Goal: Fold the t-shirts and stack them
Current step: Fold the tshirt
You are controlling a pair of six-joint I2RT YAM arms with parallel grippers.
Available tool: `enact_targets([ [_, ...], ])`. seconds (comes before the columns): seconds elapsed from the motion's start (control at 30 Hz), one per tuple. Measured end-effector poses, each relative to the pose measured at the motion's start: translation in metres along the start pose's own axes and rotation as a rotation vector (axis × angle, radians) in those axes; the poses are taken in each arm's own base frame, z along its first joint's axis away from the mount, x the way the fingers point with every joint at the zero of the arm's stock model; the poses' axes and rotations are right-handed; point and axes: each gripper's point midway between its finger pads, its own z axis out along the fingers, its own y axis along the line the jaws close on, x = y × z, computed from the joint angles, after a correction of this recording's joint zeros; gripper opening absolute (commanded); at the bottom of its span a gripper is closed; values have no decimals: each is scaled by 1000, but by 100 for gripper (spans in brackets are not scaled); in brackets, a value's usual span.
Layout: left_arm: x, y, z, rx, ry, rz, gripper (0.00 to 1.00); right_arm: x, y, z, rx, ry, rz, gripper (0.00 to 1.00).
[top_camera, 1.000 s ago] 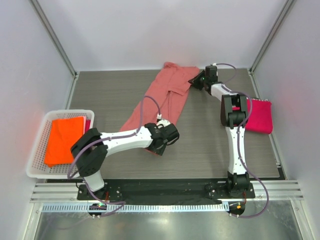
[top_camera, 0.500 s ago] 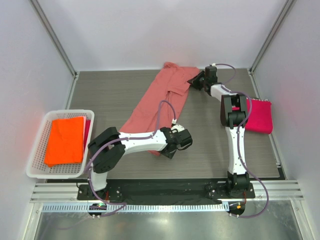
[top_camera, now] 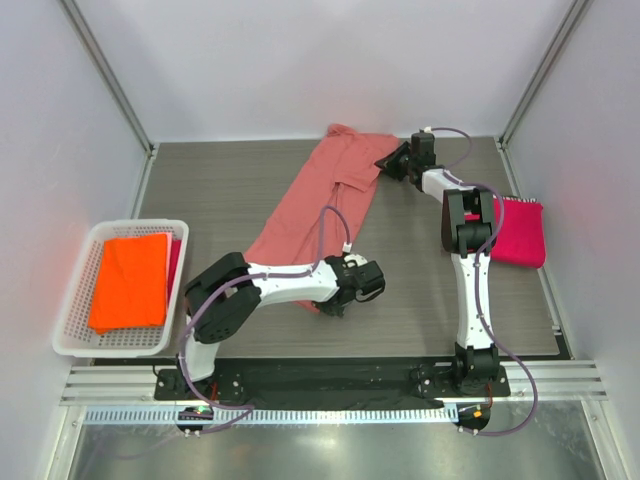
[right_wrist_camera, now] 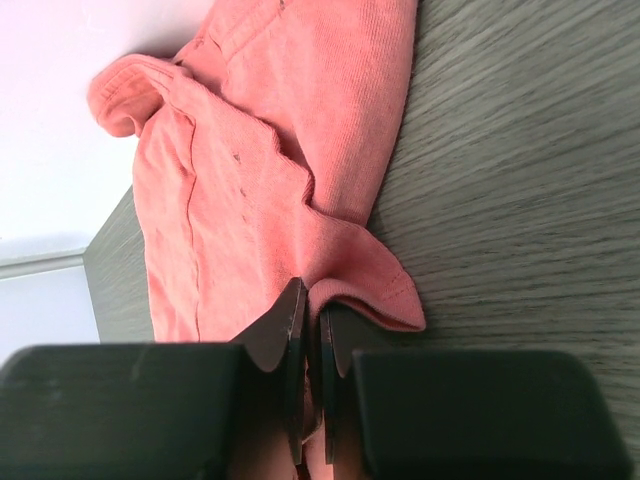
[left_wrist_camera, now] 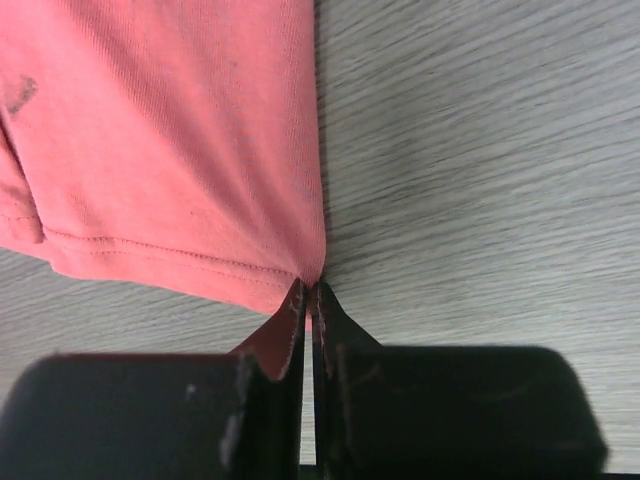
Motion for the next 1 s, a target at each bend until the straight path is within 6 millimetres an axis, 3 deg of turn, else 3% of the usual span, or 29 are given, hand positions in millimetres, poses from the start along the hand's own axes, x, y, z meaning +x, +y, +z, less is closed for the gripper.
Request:
enact_targets([
  [0.13, 2, -9, -1, 46, 15, -10, 0, 1, 1, -1, -2, 15, -5, 8],
  [0.23, -1, -27, -8, 112, 15, -31, 0, 4, 3, -1, -7, 46, -17, 6],
  [0.53, -33, -144, -43, 398, -74, -87, 4, 26, 16, 4, -111, 182, -70, 8],
  [0.6, -41, -160, -50, 448, -93, -108, 27, 32, 18, 3, -122, 207, -83, 20],
  [0.7, -45, -170, -56, 488, -103, -137, 61, 35, 24, 1, -143, 222, -91, 52],
  [0.87, -46, -163, -64, 492, -118, -153, 79, 28, 37, -3, -162, 204, -126, 68],
  [0.97, -55, -145, -88, 519, -157, -171, 98, 21, 39, -9, -116, 185, -133, 79],
  [1.0, -58, -138, -98, 531, -173, -179, 99, 20, 37, -12, -92, 182, -136, 79],
])
